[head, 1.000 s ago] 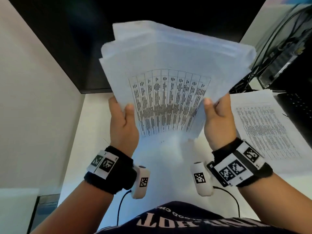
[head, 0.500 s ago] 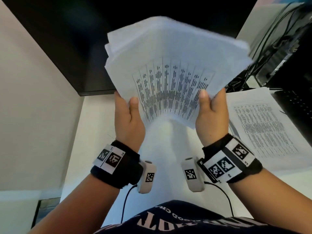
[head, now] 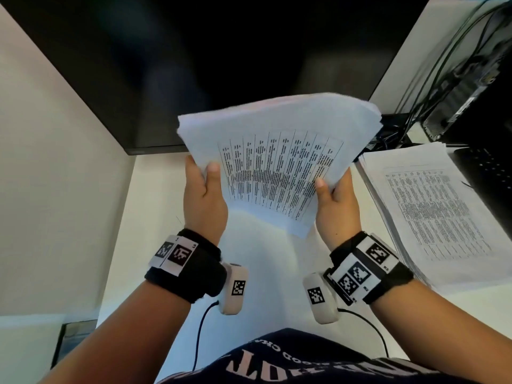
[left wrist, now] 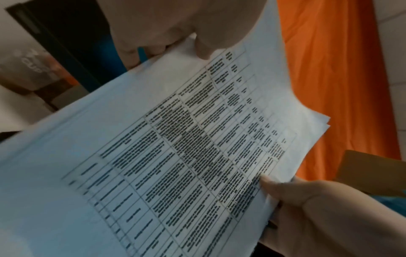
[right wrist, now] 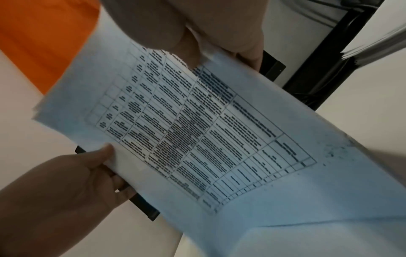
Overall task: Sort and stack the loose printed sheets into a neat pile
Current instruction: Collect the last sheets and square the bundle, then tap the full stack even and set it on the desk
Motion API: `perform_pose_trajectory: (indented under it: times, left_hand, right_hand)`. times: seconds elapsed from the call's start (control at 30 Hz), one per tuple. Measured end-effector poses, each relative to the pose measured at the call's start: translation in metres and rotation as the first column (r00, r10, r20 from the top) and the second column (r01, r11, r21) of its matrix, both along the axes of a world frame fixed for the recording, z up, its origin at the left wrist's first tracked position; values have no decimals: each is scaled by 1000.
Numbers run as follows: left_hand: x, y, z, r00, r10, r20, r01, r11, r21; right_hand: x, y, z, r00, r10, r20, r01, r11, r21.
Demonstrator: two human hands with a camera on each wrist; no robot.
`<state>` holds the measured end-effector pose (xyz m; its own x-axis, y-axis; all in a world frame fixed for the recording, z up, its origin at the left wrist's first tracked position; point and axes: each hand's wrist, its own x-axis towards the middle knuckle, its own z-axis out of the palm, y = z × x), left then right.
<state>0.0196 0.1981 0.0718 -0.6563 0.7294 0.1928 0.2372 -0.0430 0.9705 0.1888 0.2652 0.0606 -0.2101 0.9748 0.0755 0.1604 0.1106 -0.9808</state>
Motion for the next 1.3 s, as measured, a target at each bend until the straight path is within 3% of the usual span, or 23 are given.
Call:
perform_pose_trajectory:
  times: [0.23,0.5,0.57,0.67,0.73,0.83,0.93,1.03,1.13,1.3]
  left_hand:
    - [11,0,9,998,18,-65,-12,996,83]
    - [28,8,19,1000,6,-8,-5,999,40]
    - [37,18,20,998,21,62,-20,1000,-6]
    - [55,34,13,952,-6,305,44,992,-118]
    - [74,42,-3,931,-64,360,172,945,-278]
    - [114,50,-29,908,-186,375,370,777,-510]
    - [158,62,-45,839,-259,479,526,613,-590]
    - [194,81,-59,791,-299,534,605,516,-606]
    - [221,100,-68,790,-388,474,612,477,-631]
    - [248,136,-76,840,-401,365,536,511,-673]
  right_hand:
    - [9,6,11,996,-61,-65,64,997,41]
    - [60,22,4,999,33,38,-29,993,-112]
    - [78,25,3,994,63,90,-50,989,-137]
    - [110,36,-1,984,18,175,12,986,-166]
    - [136,47,-4,979,-18,204,65,973,-223]
    - [179,65,-8,963,-40,268,118,952,-283]
    - [223,88,-16,887,6,463,124,960,-250]
    - [260,112,-26,790,63,610,119,960,-254]
    - [289,133,-32,720,80,689,139,957,-256]
    - [322,165,-40,754,9,657,230,933,-277]
